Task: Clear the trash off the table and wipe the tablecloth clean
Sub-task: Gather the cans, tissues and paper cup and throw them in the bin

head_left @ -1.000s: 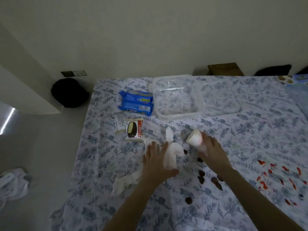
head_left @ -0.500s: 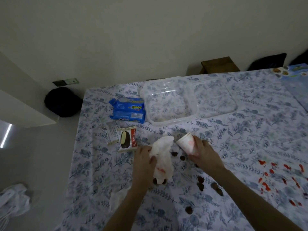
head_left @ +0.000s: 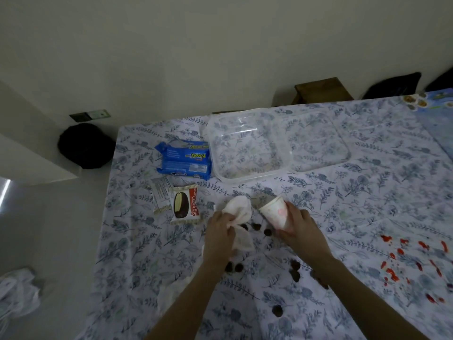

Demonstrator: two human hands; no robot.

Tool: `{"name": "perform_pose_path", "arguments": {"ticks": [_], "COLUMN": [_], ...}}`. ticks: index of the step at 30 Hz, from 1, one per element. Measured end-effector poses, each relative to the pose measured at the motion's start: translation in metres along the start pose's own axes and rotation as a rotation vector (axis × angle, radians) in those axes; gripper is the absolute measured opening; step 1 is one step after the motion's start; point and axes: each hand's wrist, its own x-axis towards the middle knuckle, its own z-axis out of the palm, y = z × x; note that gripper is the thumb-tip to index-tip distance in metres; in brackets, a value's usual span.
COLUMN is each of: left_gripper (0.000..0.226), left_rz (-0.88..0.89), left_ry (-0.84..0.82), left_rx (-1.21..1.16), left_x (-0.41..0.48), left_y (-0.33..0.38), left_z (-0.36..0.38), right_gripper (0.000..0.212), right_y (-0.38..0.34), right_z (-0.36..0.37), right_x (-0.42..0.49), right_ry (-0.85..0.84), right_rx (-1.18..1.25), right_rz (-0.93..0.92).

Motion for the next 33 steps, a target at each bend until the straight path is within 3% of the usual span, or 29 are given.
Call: {"name": "perform_pose_path", "arguments": {"ticks": [6,9,12,15,17,19,23,28,30,33], "left_gripper": [0.023,0.020,0.028,0.077,0.098,0.096,0.066,0.049,0.062,0.106], "left_rz": [-0.109,-0.166,-0.094,0.085,0.235,0.298,0.302,0.074,0.031,-0.031], "left_ry": [0.240,0.303,0.112,-0.269,-0.374,-0.359,-0.264,-0.093,-0.072,-0.330], "left_rx": [-0.279,-0.293,-0.161,0.120,0.273,0.335,0.324,0.080,0.087,0.252], "left_x": [-0.014,-0.037,-0.066,-0.086,-0.089,-0.087,-0.085,-0.087,-0.088,-0.088], "left_y": [-0.013,-0.027,-0.050,-0.083,-0.101,-0.114,-0.122,-0.119,-0.118,-0.107], "left_z": [-0.045,-0.063,-0.069,-0.069,-0.067,-0.064,-0.061,-0.067,-0.069,-0.072], "right_gripper": [0.080,0.079,0.079,0.079,0.078,0.079,0.079,0.078,0.078,0.078], "right_y": [-0.002,-0.019,-0.038,-0.056,-0.065,-0.071,-0.076,-0.072,-0.070,-0.066], "right_z": [-0.001,0.004,0.016,0.032,0.043,0.051,0.062,0.058,0.056,0.056], "right_x": [-0.008,-0.015,-0.024,-0.034,-0.040,-0.045,-0.056,-0.066,-0.070,-0.074], "right_ry": [0.068,0.078,0.065,0.019,-0.010,-0.025,-0.006,0.021,0.028,0.027], "right_rx": [0.080,0.156,0.170,0.162,0.161,0.156,0.148,0.185,0.209,0.218], "right_rz": [-0.007,-0.046,-0.093,-0.137,-0.169,-0.188,-0.203,-0.155,-0.133,-0.095]}}
